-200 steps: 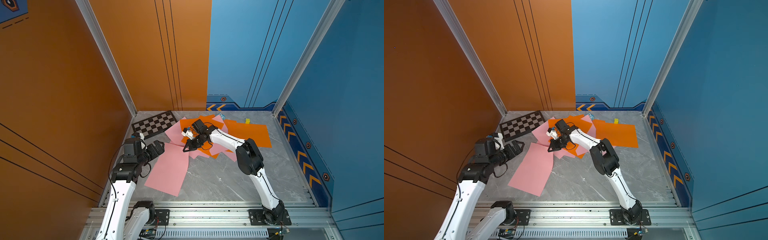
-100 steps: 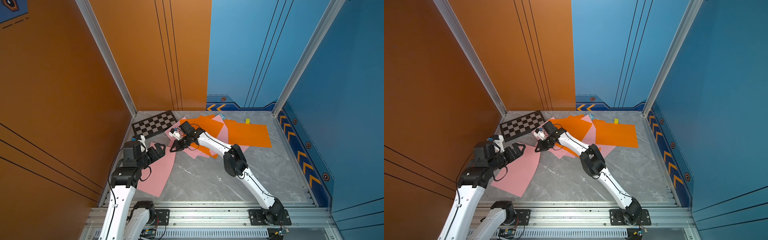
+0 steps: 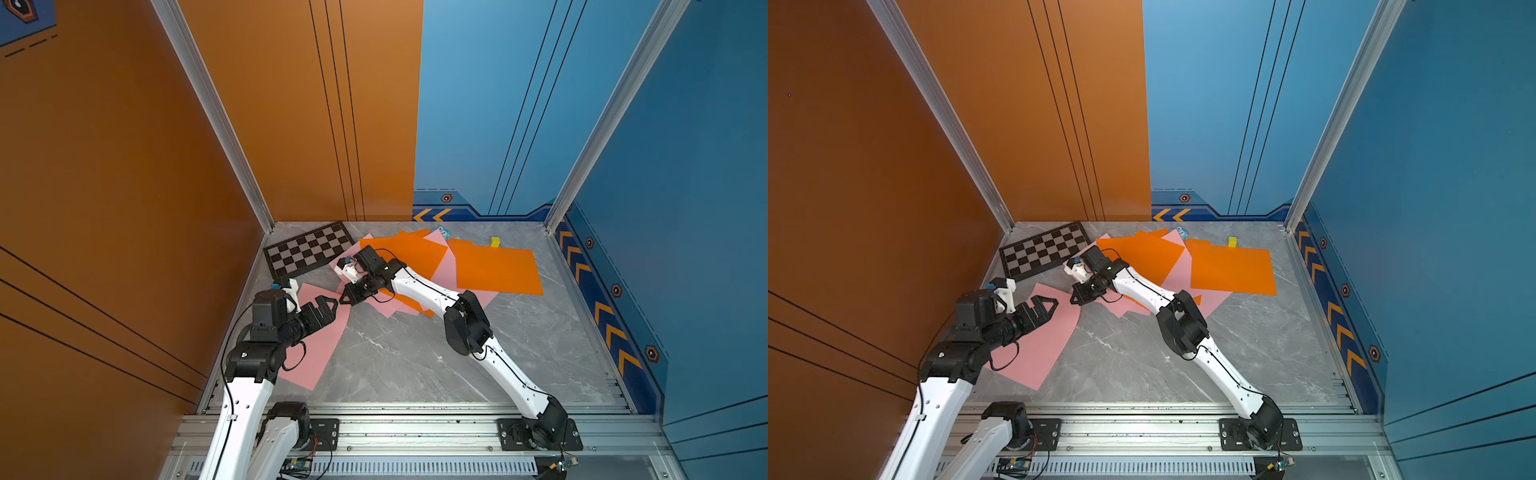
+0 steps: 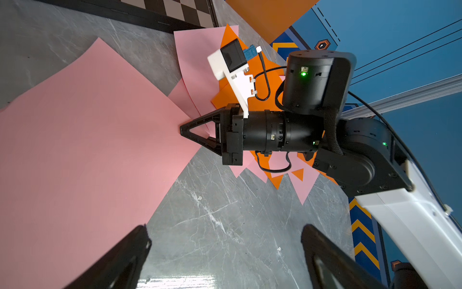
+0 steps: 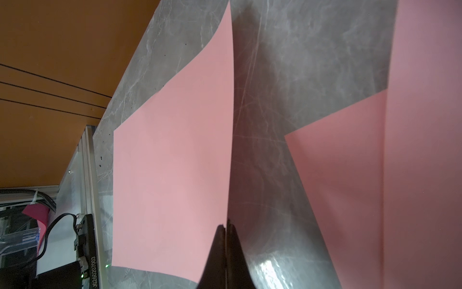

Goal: Sort the scattered colored papers by color
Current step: Place the colored paper at the center of the board.

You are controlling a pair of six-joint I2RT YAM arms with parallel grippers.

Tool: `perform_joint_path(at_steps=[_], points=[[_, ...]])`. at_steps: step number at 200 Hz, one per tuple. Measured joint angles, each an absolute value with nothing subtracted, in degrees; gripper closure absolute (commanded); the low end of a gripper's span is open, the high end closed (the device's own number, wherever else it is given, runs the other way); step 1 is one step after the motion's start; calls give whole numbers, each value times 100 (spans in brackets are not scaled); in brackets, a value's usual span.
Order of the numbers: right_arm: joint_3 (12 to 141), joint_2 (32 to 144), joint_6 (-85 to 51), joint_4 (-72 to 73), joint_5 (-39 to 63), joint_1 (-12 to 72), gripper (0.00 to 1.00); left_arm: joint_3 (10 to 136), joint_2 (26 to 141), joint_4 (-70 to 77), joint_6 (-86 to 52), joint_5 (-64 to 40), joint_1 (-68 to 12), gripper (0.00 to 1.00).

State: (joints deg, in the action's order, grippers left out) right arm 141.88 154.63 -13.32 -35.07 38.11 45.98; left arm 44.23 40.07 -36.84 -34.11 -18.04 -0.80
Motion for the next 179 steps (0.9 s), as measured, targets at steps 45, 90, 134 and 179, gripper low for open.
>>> perform_joint_path(at_steps=[45, 90, 134, 179], points=[[14123, 15463, -805, -3865, 4584, 4016, 100, 4292, 3857, -3701, -3417, -1839, -161, 2], [14125, 15463, -340, -4386, 5192, 3577, 100, 4206, 3863, -3717, -3415, -1855, -290, 2], [14125, 15463, 248, -5094, 5594, 3677, 100, 4206, 3876, -3715, -3413, -1872, -405, 2], [14125, 15463, 596, -5529, 5594, 3745, 100, 4202, 3983, -3717, -3415, -1868, -556, 2]])
